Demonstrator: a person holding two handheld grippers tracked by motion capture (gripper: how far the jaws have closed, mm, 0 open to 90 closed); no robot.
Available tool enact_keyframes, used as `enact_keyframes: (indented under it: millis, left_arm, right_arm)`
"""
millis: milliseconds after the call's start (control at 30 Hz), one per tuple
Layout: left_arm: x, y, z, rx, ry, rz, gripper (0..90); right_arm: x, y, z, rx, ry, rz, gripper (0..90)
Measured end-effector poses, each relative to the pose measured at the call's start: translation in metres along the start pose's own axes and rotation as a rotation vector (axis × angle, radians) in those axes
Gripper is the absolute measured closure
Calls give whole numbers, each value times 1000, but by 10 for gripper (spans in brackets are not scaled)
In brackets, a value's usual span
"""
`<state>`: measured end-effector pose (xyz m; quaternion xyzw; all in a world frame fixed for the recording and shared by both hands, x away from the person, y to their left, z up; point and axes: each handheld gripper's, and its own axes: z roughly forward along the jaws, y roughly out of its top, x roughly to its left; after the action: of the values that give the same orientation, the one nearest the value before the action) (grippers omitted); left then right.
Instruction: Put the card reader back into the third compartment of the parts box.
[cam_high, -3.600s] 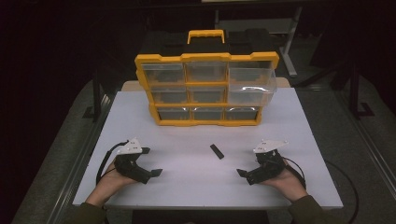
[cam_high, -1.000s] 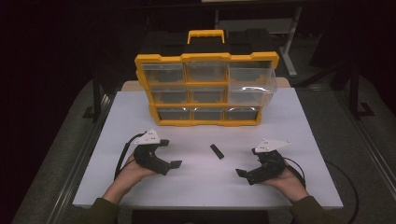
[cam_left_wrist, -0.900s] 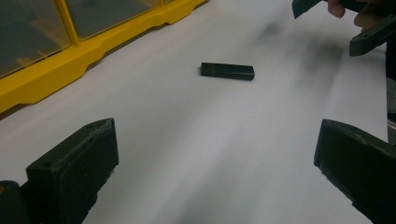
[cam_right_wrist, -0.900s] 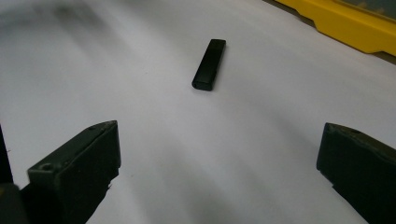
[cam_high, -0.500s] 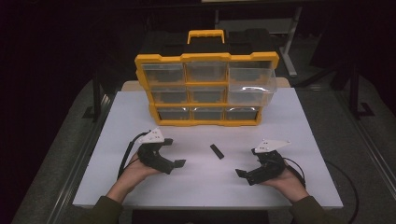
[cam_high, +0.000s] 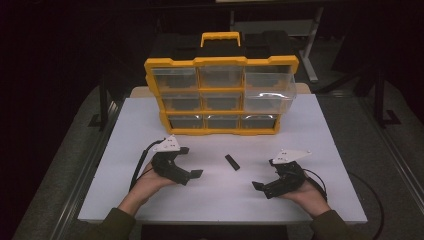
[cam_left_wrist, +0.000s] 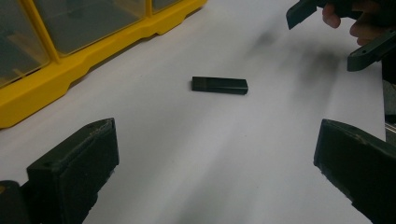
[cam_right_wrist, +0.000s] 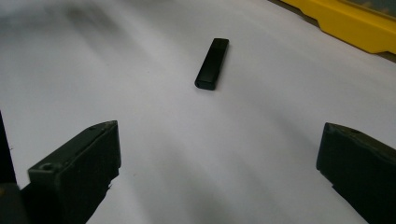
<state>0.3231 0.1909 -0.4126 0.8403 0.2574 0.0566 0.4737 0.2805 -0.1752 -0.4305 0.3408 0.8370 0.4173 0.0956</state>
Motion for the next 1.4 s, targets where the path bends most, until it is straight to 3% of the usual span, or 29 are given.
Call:
enact_keyframes:
  millis: [1400]
  left_arm:
    - [-6, 22, 32, -10, -20, -10, 0]
  right_arm:
    - [0, 0, 1, 4, 11, -2, 0]
